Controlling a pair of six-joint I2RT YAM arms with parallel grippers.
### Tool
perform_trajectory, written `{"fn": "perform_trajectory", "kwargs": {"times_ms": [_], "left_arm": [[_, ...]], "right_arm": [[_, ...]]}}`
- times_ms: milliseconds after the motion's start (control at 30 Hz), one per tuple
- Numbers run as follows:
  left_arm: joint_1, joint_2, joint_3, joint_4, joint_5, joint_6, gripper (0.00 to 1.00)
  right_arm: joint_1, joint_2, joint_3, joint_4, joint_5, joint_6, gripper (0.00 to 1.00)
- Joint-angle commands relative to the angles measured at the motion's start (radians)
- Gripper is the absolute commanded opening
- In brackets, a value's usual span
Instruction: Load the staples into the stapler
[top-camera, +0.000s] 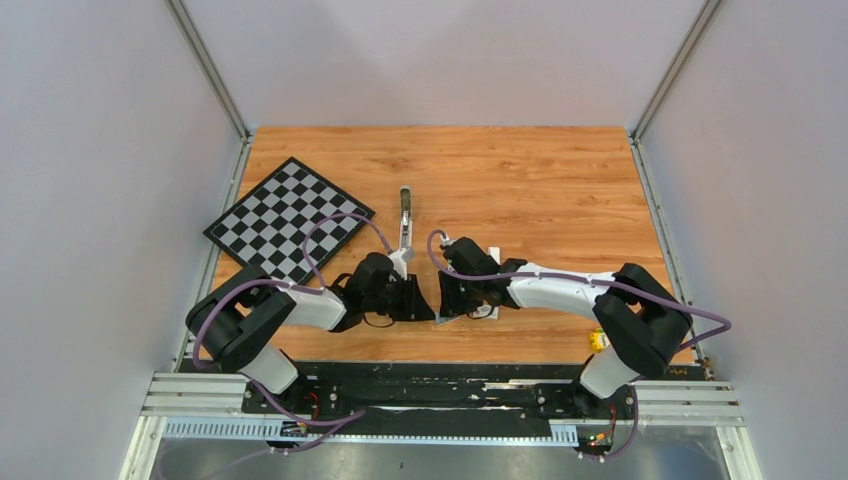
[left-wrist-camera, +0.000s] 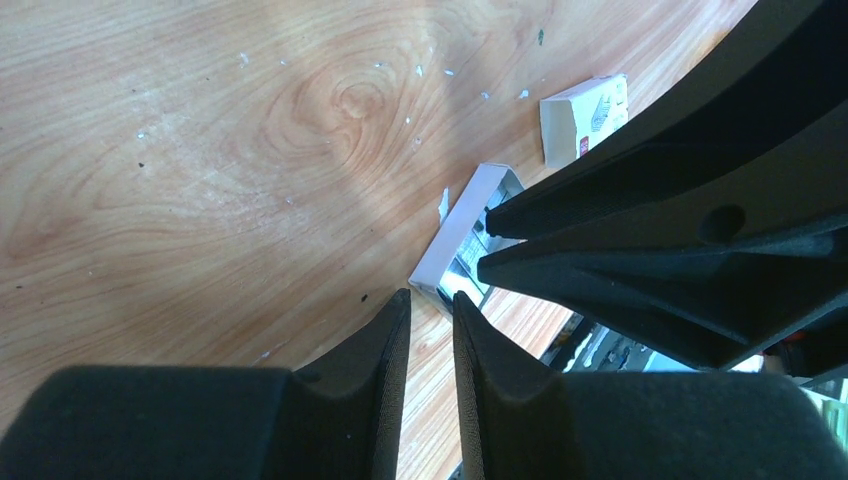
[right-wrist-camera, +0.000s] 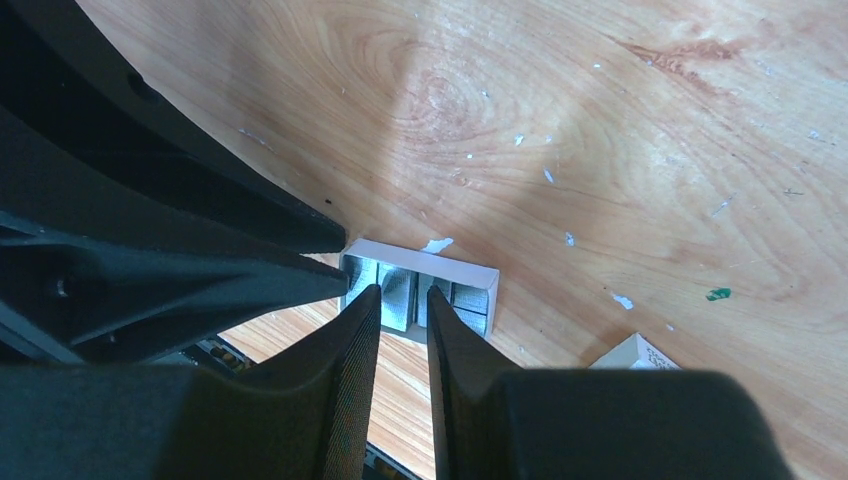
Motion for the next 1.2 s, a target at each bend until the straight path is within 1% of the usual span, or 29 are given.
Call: {"fn": "perform_trajectory", "kwargs": {"times_ms": [0,533,900,1167], "left_arm": [[-0.009,0.021,0.021,0.005,-0.008,0.001,0.24],[-0.011,0.038,0.039,-0.012,-0.013,0.006,0.21],[-0.016,0.03,0.043,-0.041,-0.032,0.015,0.2],[-0.022,0.016,0.05,-0.065,-0.05,0.023,0.2]], "right_arm": [[0.014,0.016,-0.014,0.009,-0.012,0.012,0.27],[0.014,0.024,-0.015,0.032,-0.031,0.007,0.26],[0.014,-0.033,-0.031,0.04,-0.025,0.01,0.25],[0.014,-0.096,-0.057,0.037,0.003,0.01,0.22]]}}
